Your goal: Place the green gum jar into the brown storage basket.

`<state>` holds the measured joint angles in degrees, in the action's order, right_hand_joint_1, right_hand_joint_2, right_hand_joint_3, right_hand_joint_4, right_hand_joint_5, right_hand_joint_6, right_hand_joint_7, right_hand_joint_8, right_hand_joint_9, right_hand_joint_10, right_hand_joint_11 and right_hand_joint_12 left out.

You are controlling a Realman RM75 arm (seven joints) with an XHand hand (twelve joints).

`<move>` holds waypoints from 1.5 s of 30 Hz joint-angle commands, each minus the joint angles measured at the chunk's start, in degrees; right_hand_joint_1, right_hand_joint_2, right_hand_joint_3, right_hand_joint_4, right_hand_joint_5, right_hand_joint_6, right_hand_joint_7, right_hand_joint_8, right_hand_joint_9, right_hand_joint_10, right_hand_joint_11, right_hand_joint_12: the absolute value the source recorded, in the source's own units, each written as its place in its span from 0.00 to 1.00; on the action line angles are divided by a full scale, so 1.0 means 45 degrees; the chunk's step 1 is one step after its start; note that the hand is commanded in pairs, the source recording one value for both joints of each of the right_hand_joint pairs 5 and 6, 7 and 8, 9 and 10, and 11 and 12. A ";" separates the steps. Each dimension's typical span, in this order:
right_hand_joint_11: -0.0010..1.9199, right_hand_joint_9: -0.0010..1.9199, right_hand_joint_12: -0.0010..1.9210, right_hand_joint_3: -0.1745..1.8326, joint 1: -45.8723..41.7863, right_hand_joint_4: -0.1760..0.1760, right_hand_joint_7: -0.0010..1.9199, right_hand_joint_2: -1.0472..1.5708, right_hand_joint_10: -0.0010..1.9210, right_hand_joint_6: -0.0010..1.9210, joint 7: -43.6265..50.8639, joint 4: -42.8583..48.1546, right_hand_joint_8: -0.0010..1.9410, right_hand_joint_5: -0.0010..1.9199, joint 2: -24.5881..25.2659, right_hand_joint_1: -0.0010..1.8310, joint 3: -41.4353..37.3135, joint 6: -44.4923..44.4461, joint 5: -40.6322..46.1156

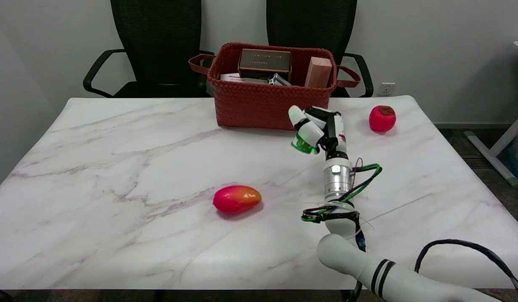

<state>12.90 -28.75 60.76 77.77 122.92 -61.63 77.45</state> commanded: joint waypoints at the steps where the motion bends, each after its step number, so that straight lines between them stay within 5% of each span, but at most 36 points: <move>1: 1.00 0.87 1.00 0.30 0.1335 0.50 0.88 0.77 0.87 0.94 0.0112 0.0348 0.87 0.94 -0.0422 0.49 -0.0297 -0.0412 -0.1600; 19: 0.99 0.85 0.99 0.34 0.5569 0.50 0.85 0.75 0.84 0.83 0.0341 -0.3221 0.84 0.83 -0.0548 0.49 -0.0346 0.0736 -0.2341; 33: 0.97 0.82 0.97 0.36 0.8331 0.50 0.83 0.72 0.82 0.77 0.3738 -0.6508 0.82 0.77 -0.0474 0.49 -0.0363 0.2664 -0.2502; 45: 0.91 0.77 0.91 0.36 0.9552 0.50 0.79 0.70 0.77 0.67 0.3770 -0.9883 0.79 0.67 -0.0062 0.46 -0.0913 0.3849 -0.2443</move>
<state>45.76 -17.10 34.45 75.91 121.39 -52.36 66.70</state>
